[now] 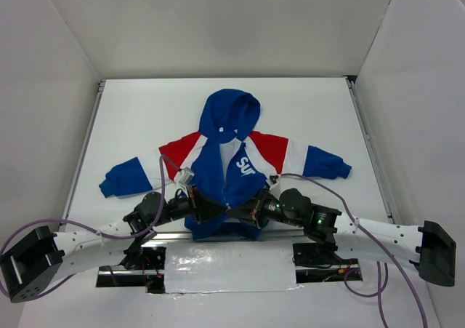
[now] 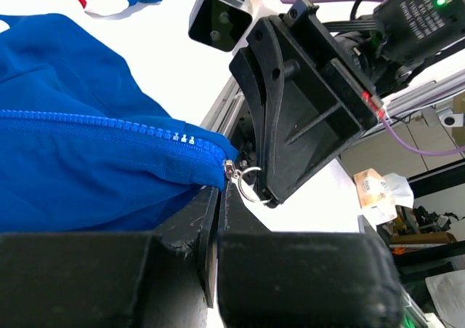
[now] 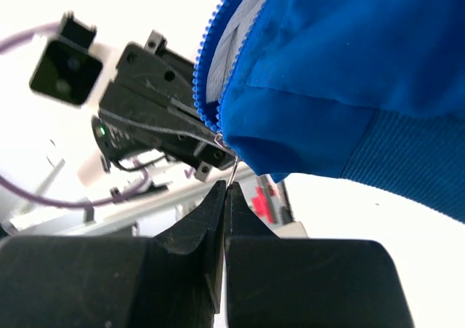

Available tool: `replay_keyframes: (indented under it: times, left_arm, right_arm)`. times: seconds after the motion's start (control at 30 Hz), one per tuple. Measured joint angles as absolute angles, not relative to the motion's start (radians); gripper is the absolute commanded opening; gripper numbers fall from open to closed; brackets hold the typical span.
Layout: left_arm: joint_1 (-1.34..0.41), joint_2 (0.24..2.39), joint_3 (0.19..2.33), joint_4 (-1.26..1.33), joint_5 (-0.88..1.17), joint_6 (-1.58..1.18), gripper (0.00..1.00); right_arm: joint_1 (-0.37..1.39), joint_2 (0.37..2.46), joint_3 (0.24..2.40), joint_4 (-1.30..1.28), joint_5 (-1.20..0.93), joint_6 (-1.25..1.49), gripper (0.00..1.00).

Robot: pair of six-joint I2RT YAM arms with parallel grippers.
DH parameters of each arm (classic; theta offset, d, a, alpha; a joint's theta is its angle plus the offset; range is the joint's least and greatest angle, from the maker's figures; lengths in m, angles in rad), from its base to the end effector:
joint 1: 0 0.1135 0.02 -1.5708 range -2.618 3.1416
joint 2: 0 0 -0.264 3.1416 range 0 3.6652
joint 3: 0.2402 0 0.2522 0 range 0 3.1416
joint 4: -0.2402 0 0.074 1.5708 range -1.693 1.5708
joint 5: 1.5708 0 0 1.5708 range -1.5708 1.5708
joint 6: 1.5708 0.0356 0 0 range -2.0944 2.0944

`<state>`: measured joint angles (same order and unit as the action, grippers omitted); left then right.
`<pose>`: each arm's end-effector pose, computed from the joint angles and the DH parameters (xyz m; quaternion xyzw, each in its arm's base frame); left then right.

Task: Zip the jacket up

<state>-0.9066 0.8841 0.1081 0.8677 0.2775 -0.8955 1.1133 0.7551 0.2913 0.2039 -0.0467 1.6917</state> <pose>0.1016 -0.1456 0.1988 0.1059 0.6669 -0.6315 0.3811 0.0778 0.1618 0.2104 0.2124 0.7637 0.6038 0.0838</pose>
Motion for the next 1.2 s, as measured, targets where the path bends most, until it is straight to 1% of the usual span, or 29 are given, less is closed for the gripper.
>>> replay_keyframes:
  times: [0.3, 0.4, 0.6, 0.77, 0.87, 0.97, 1.2]
  left_arm:
    - [-0.933, 0.891, 0.099, 0.875, 0.29, -0.87, 0.0]
    - [-0.943, 0.892, 0.099, 0.872, 0.285, -0.862, 0.0]
    - [-0.962, 0.892, 0.099, 0.841, 0.26, -0.855, 0.0]
    - [-0.999, 0.91, 0.098, 0.822, 0.26, -0.842, 0.0]
    - [-1.027, 0.917, 0.097, 0.817, 0.257, -0.841, 0.0]
    - [-1.048, 0.916, 0.097, 0.814, 0.25, -0.841, 0.0]
    - [-1.075, 0.909, 0.062, 0.799, 0.203, -0.842, 0.0]
  right_arm:
    - [1.117, 0.758, 0.377, 0.065, 0.038, 1.859, 0.0]
    - [1.118, 0.772, 0.381, 0.062, 0.053, 1.898, 0.0]
    - [1.119, 0.868, 0.422, 0.057, 0.075, 1.95, 0.0]
    - [1.105, 0.879, 0.435, 0.05, 0.157, 1.971, 0.0]
    - [1.029, 0.912, 0.505, 0.019, 0.189, 1.966, 0.0]
    - [0.925, 1.006, 0.615, 0.006, 0.194, 1.938, 0.0]
    - [0.637, 1.391, 0.912, -0.008, 0.139, 1.824, 0.0]
